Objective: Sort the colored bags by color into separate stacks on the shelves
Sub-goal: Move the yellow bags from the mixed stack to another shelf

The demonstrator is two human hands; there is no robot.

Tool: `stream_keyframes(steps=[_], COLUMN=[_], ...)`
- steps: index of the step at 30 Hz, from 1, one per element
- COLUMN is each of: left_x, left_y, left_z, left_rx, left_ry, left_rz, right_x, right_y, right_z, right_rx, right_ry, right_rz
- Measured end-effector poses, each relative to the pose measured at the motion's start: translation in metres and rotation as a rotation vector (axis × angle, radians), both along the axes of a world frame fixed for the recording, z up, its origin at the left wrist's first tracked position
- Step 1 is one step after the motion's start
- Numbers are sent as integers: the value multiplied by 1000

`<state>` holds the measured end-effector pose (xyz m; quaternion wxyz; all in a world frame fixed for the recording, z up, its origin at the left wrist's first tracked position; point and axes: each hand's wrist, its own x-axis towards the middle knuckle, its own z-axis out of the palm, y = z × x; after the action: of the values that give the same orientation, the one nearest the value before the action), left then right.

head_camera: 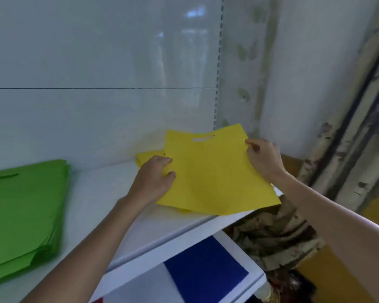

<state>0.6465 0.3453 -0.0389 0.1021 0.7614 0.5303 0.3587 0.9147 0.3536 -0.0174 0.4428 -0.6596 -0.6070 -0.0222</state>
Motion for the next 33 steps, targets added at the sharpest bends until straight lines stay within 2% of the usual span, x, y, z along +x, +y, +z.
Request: stream_keyframes(steps=[7, 13, 16, 18, 23, 27, 30, 33], left_x=[-5, 32, 44, 51, 60, 64, 55, 27], left_y=[1, 0, 1, 1, 3, 0, -13, -39], left_z=[10, -7, -22, -25, -26, -24, -16, 0], left_rx=[-7, -189, -283, -294, -272, -255, -205, -100], left_ry=[10, 111, 171, 192, 155, 103, 78, 46], left_rz=[288, 462, 559, 623, 724, 718, 750, 799], right_x=[-7, 17, 27, 31, 28, 23, 3, -46], right_y=[80, 126, 133, 138, 141, 144, 133, 109], right_z=[18, -6, -33, -44, -43, -44, -28, -6], right_rx=[-34, -223, -422, -476, -419, -505, -328, -135], right_ry=[-133, -236, -283, -343, -316, -483, -503, -333], right_rz=[309, 433, 490, 489, 545, 521, 485, 662])
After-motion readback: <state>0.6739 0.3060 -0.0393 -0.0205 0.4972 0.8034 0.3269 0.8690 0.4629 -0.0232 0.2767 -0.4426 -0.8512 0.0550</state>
